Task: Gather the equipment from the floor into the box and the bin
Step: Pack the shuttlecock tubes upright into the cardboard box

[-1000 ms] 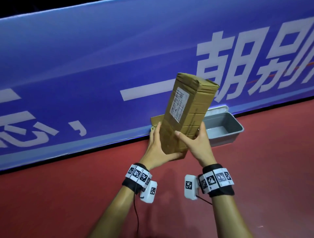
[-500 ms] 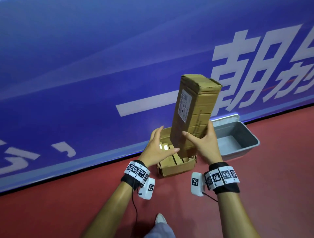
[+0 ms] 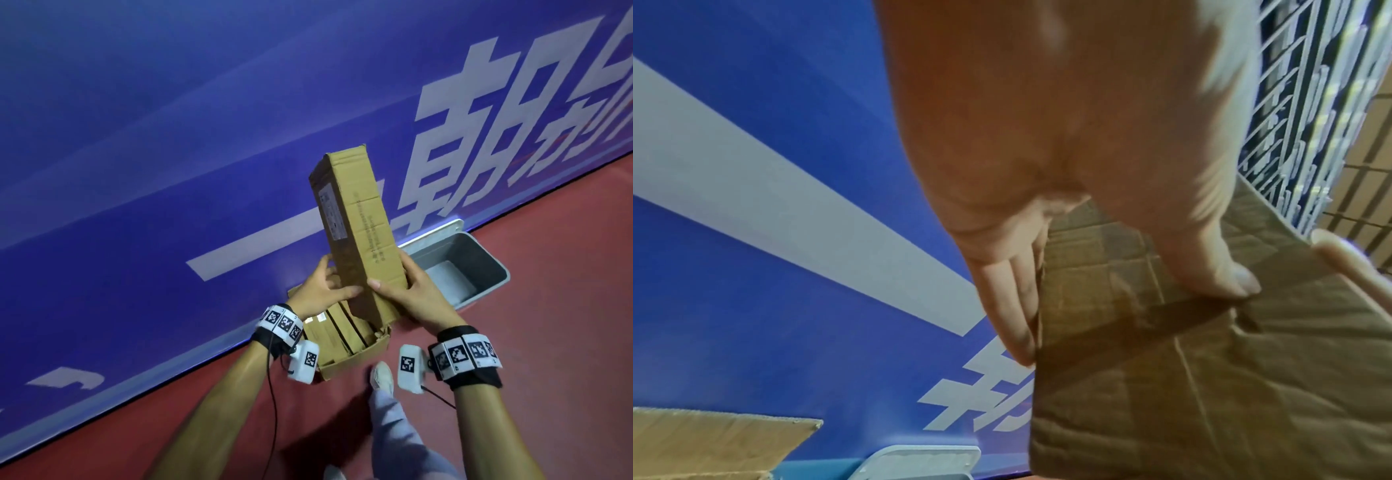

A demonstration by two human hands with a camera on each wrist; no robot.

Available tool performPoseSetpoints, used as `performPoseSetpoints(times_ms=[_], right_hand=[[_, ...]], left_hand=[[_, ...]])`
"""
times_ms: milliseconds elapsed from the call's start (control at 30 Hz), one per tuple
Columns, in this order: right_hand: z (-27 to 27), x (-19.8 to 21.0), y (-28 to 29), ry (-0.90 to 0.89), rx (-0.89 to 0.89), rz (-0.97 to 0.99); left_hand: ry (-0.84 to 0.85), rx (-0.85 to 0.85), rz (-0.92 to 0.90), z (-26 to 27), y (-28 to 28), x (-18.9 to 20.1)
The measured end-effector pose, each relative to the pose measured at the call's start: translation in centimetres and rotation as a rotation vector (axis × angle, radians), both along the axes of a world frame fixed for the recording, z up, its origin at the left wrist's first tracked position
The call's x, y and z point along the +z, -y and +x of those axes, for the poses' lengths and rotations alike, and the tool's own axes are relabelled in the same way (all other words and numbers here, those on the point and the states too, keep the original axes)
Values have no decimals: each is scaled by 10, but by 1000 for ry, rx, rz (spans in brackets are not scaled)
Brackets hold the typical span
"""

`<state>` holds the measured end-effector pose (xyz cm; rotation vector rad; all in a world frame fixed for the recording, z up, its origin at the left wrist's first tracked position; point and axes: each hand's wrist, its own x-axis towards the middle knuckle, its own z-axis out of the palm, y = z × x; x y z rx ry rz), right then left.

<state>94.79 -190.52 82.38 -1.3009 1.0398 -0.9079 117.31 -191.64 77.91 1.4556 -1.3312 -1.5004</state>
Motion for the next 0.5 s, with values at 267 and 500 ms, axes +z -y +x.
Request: performPoseSetpoints(times_ms=[267,500], right_hand=[[-12,-89,169,-40,147,202],[-24,-221,238,-136,273,507]], left_hand=[[144,-203,199,-5,150,-40],[619,-526,464,-12,224,-181]])
